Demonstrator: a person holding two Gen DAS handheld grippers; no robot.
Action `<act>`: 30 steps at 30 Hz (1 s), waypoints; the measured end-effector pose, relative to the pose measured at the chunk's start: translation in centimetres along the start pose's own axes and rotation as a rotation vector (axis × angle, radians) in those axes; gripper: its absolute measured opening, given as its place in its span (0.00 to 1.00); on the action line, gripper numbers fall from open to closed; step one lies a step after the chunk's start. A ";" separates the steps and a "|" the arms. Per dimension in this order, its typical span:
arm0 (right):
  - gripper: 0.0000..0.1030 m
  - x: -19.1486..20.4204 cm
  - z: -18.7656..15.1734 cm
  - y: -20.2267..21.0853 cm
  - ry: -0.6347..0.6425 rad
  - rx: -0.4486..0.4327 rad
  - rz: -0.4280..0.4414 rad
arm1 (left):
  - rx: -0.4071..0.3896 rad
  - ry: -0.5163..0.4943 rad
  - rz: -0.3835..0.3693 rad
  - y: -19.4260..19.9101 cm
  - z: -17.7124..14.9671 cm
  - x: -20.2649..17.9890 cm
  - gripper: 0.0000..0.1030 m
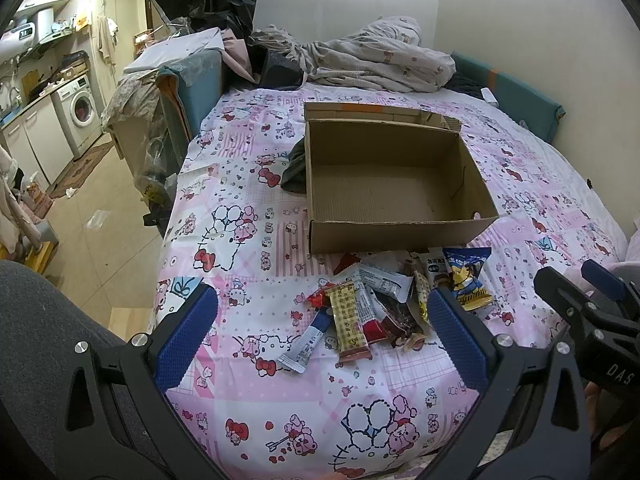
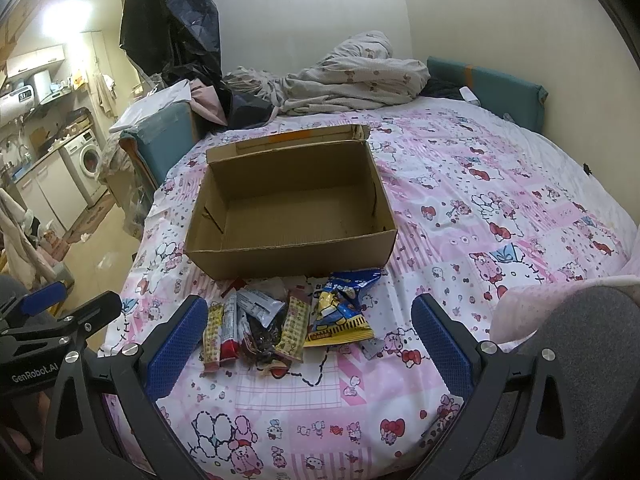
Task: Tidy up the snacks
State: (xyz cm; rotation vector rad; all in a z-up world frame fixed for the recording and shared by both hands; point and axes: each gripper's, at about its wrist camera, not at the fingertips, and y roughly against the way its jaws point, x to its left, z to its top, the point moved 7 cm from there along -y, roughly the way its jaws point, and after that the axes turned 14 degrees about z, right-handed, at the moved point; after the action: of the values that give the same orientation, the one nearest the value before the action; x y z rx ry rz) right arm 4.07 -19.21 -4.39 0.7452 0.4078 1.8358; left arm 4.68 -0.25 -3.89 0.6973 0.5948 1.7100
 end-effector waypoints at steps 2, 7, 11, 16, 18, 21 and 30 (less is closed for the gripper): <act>1.00 -0.1 0.0 0.0 0.000 0.001 0.000 | 0.000 0.000 0.000 0.0 0.0 0.0 1.00; 1.00 -0.1 0.0 0.0 -0.002 0.000 0.000 | 0.000 0.000 0.001 0.1 0.0 0.0 1.00; 1.00 -0.1 0.0 0.0 -0.002 0.000 0.001 | 0.000 0.001 0.001 0.0 0.0 0.0 1.00; 1.00 -0.1 0.0 0.0 -0.003 0.002 0.001 | 0.000 -0.005 -0.001 0.1 0.0 -0.1 1.00; 1.00 -0.2 0.0 0.0 -0.012 0.003 0.000 | -0.005 -0.012 0.000 0.2 0.0 -0.2 1.00; 1.00 -0.5 0.0 -0.2 -0.032 0.009 0.005 | -0.005 -0.020 -0.002 0.2 -0.1 -0.2 1.00; 1.00 -1.1 1.5 -0.6 -0.079 0.043 0.062 | 0.068 -0.042 0.000 -1.3 0.4 -0.4 1.00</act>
State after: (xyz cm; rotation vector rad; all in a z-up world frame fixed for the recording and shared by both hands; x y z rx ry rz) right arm 5.75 -20.09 -3.96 0.8653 0.3776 1.8533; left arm 5.86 -0.32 -4.58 0.7797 0.6265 1.6780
